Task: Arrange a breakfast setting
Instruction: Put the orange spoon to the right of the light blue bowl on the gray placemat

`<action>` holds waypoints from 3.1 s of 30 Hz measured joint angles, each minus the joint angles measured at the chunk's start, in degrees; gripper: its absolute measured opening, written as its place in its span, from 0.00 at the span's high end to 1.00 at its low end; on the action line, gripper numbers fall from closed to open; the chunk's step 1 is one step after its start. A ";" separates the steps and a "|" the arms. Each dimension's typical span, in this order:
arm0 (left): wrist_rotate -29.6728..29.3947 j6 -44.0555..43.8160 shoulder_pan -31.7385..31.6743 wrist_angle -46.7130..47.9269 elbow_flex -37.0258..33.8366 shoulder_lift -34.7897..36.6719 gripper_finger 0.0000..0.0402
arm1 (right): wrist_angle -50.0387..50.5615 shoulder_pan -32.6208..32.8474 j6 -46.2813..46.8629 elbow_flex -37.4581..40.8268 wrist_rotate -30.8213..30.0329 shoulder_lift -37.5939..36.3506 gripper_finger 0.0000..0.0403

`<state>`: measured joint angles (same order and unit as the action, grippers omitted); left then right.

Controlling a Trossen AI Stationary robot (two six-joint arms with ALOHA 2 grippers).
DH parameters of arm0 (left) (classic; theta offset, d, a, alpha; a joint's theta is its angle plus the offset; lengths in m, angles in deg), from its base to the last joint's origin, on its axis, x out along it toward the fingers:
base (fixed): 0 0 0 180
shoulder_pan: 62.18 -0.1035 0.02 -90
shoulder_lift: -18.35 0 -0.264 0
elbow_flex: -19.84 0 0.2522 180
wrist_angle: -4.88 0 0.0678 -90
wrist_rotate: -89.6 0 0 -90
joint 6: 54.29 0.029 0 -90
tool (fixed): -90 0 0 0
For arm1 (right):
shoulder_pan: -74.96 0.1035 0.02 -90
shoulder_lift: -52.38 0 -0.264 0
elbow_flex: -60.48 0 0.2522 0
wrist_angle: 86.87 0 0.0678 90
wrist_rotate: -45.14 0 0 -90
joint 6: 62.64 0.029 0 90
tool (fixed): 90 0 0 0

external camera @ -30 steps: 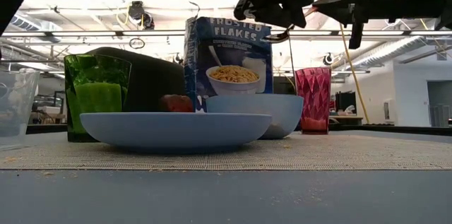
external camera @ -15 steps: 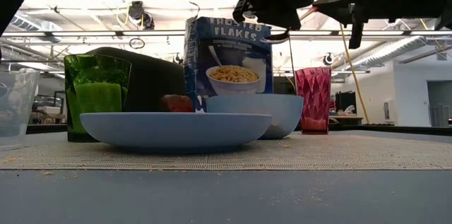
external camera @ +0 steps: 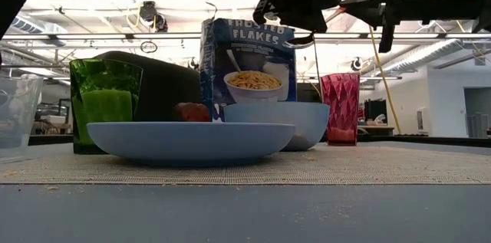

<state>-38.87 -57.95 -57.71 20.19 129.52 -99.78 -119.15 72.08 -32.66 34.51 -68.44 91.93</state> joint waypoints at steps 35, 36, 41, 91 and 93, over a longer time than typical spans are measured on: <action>6.96 1.64 3.25 0.03 -0.02 0.11 0.96 | 5.89 -0.07 -9.82 0.00 12.07 -16.24 0.40; 8.00 1.73 3.49 0.05 -0.02 0.11 0.96 | 6.08 -0.07 -9.80 0.00 12.07 -16.87 0.40; 15.21 2.57 4.18 -0.03 -0.02 0.11 0.96 | 6.63 -0.07 -9.76 0.00 12.05 -19.06 0.40; 49.42 55.58 -9.00 19.54 11.21 0.07 0.96 | 16.99 -7.11 11.21 -0.04 25.30 -21.29 0.40; 49.40 57.93 -8.92 22.91 11.21 0.05 0.96 | 18.93 -7.19 13.16 -0.04 27.31 -21.29 0.40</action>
<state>10.52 -0.02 -66.63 43.10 140.73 -99.73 -100.22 64.89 -19.51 34.47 -41.13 70.64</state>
